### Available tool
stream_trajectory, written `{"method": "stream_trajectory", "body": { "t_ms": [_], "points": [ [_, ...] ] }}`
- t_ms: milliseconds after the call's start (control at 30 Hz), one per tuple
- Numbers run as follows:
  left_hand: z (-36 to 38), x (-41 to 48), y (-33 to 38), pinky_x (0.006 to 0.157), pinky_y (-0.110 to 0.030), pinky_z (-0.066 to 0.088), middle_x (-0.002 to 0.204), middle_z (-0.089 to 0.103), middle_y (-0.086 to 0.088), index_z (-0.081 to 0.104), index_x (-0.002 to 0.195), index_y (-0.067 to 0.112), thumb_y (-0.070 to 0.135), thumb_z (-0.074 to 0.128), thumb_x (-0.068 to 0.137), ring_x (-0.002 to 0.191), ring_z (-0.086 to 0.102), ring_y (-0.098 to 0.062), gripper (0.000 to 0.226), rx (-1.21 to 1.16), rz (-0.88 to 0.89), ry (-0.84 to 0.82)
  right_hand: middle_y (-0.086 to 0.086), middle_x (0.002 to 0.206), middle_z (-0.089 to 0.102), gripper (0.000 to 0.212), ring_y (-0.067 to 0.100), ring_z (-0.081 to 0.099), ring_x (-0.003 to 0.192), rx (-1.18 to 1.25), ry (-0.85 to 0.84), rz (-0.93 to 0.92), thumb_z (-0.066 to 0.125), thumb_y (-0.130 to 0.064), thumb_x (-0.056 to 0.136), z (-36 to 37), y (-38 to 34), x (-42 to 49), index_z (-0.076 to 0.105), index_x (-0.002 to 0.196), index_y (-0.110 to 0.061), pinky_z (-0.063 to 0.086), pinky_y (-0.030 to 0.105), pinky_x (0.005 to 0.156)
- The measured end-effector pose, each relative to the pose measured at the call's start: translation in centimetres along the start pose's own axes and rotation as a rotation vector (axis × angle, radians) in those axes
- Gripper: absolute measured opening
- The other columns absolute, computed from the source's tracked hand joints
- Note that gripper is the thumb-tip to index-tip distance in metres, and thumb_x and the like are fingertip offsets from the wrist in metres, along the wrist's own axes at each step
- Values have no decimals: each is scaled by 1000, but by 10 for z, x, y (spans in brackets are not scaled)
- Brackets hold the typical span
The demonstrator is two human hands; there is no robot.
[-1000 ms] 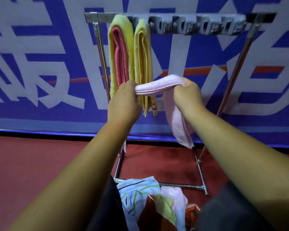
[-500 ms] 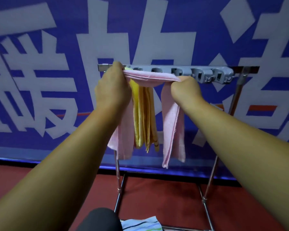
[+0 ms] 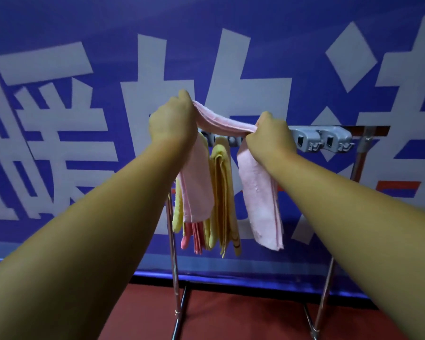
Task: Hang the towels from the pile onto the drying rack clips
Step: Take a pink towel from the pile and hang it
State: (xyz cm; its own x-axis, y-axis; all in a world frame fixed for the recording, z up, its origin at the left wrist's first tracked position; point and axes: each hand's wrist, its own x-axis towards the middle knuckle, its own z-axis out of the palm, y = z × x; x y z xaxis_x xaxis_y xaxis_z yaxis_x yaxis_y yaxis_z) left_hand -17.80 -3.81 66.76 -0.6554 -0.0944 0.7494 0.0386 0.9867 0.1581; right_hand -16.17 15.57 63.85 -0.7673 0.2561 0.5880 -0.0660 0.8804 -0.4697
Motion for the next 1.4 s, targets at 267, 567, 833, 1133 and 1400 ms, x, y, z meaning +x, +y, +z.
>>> {"method": "stream_trajectory", "body": {
  "t_ms": [267, 567, 833, 1133, 1400],
  "points": [
    [15, -38, 8, 54, -38, 38, 112, 65, -9, 47, 125, 14, 35, 66, 102, 73, 64, -33, 37, 135, 373, -8, 11, 94, 55, 18, 34, 56, 80, -213, -93, -198, 58, -15, 99, 22, 14, -23, 41, 106, -18, 46, 41, 62],
    [40, -60, 10, 65, -35, 48, 132, 62, -7, 44, 147, 15, 28, 63, 104, 96, 72, -28, 49, 139, 366, -67, 6, 89, 56, 26, 31, 58, 79, -239, -118, -236, 59, -28, 103, 38, 24, -34, 47, 123, -16, 45, 40, 62],
    [92, -95, 10, 57, -39, 47, 85, 57, 0, 45, 137, 18, 20, 55, 102, 70, 58, -24, 37, -191, 21, -249, 10, 92, 61, 16, 33, 59, 77, -226, -152, -185, 53, -21, 103, 59, 27, -38, 50, 118, -14, 49, 41, 62],
    [137, -128, -1, 61, -32, 47, 71, 59, -3, 58, 76, 16, 10, 61, 88, 68, 60, -25, 14, -526, -236, -474, 5, 85, 60, 5, 28, 59, 71, -208, -263, -79, 55, -19, 98, 97, 53, -58, 58, 102, -17, 46, 35, 58],
    [156, -143, -12, 75, -37, 57, 83, 69, -11, 71, 95, 6, 13, 59, 89, 80, 67, -28, 15, -619, -366, -675, 4, 85, 59, 17, 22, 58, 65, -292, -340, 60, 60, -35, 104, 130, 94, -70, 63, 110, -20, 47, 32, 52]
  ]
}}
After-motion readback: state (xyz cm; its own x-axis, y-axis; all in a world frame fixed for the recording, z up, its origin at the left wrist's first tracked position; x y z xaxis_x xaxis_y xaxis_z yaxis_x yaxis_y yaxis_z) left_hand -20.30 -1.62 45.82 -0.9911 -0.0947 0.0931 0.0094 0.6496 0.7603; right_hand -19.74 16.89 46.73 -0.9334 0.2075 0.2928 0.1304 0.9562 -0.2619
